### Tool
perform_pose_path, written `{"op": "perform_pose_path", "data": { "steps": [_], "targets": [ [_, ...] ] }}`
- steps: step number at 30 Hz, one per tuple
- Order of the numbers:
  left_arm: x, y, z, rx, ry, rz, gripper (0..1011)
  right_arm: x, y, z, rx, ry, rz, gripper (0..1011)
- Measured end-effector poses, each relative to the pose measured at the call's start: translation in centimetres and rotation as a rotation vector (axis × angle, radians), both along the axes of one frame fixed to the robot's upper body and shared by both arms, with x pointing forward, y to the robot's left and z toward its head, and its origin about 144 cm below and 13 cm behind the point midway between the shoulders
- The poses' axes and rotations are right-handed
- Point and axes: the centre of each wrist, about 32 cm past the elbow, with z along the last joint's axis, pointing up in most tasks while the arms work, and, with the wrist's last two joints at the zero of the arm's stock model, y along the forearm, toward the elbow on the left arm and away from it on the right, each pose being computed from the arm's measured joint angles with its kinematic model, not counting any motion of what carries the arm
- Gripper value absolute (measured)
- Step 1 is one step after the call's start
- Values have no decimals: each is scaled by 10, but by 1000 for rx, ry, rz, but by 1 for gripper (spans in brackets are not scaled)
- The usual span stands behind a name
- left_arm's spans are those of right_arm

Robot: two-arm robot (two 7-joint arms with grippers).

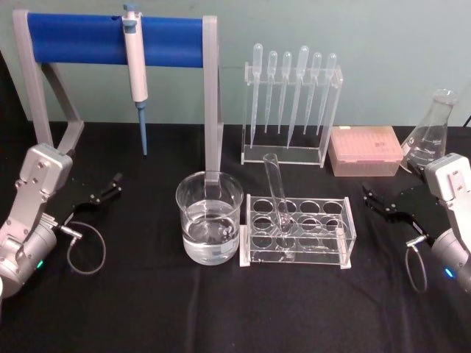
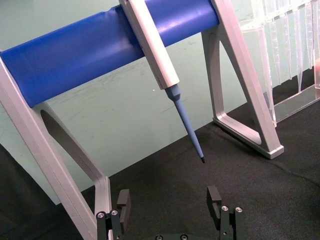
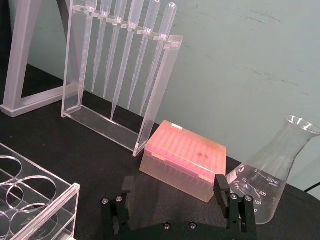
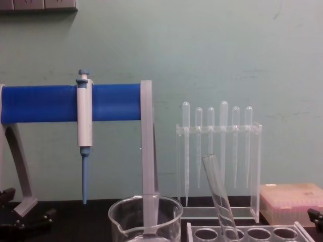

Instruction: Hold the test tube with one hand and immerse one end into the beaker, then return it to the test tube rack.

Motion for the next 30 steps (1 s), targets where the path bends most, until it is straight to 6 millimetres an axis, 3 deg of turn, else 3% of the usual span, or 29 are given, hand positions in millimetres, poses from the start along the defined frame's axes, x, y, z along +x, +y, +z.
{"op": "perform_pose_path", "data": {
  "steps": [30],
  "targets": [
    [0,0,0,0,0,0,1000,0,0,0,0,0,0,1003]
  ]
}}
